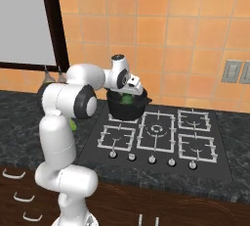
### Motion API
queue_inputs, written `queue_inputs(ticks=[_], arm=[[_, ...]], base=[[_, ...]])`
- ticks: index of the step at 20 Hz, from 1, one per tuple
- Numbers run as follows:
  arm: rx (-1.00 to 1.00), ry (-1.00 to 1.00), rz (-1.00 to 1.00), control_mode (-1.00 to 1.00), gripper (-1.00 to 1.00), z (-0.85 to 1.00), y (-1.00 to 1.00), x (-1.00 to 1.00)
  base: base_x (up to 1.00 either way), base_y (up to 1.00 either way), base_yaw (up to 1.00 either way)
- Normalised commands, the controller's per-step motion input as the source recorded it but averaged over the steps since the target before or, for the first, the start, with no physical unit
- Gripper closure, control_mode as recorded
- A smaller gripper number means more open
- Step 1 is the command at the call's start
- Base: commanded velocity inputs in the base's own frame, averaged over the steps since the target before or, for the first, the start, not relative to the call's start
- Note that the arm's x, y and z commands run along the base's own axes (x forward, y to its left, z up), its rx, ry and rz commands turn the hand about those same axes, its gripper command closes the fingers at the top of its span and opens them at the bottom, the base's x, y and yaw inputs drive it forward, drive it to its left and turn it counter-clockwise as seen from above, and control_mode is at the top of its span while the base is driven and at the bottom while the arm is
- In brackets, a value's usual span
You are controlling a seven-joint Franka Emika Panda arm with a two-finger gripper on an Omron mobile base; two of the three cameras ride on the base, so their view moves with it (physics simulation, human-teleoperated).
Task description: Put the broccoli and lemon wedge in the pot. Retrieve the spatula and lightly stir the vegetables in the pot.
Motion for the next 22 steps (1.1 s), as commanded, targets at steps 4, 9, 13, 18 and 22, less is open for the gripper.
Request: queue_inputs(ticks=[4,9,13,18,22], arm=[[0.00,0.00,0.00,-1.00,-1.00,0.42,0.00,-0.03],[0.03,-0.11,0.00,-1.00,-1.00,0.99,0.22,-0.66],[0.06,0.00,0.00,-1.00,-1.00,1.00,0.62,-0.79],[0.05,0.10,0.00,-1.00,-1.00,0.63,0.87,-0.84],[0.02,0.12,0.00,-1.00,-1.00,0.08,1.00,-0.93]], base=[[0.00,0.00,0.00],[0.00,0.00,0.00],[0.00,0.00,0.00],[0.00,0.00,0.00],[0.00,0.00,0.00]])
